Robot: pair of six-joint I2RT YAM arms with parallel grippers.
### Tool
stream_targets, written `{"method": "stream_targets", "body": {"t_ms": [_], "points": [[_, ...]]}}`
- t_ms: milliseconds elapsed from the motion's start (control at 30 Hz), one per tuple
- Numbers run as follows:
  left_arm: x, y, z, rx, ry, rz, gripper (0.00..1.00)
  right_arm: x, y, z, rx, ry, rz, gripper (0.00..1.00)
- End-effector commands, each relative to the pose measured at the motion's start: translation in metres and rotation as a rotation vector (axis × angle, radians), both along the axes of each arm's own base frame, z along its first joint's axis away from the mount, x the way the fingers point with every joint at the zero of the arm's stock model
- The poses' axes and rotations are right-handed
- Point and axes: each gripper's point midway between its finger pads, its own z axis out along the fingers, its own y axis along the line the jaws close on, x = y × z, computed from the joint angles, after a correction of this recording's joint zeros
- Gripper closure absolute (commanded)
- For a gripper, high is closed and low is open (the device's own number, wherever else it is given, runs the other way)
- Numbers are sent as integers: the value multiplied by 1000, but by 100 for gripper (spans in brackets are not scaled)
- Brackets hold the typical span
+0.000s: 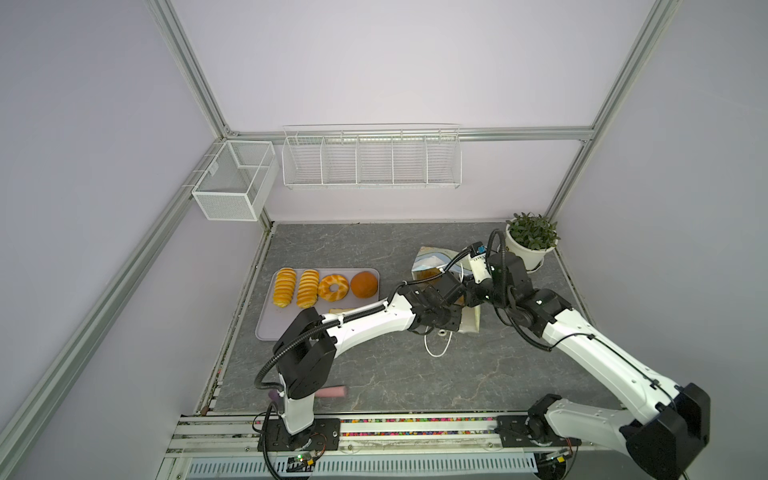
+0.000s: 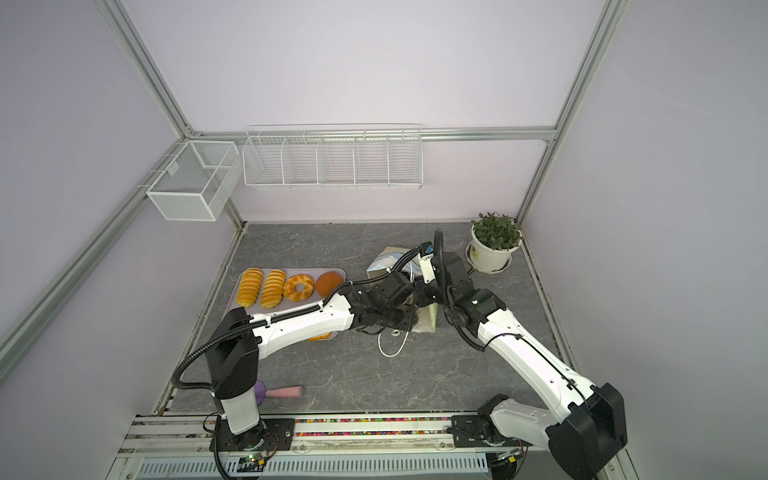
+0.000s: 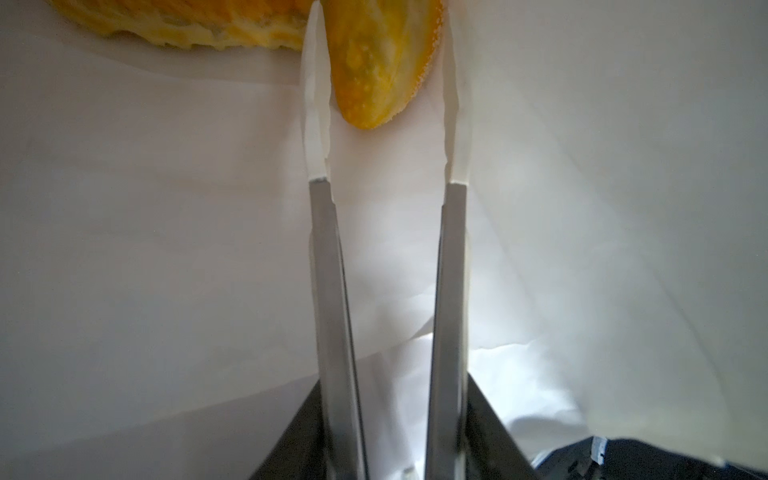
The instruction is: Take the fake bread out of the paper bag
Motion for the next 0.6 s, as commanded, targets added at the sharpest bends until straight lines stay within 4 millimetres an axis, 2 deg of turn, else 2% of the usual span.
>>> {"method": "stream_targets", "body": {"t_ms": [0, 267, 567], "points": [[10, -6, -5, 17, -34, -1, 57, -6, 11, 12, 41, -24, 47, 93], [9, -4, -12, 44, -27, -5, 63, -4, 10, 12, 35, -30, 42, 93], [5, 15, 7, 56, -52, 14, 84, -1, 9, 9, 27, -30, 35, 93]]}}
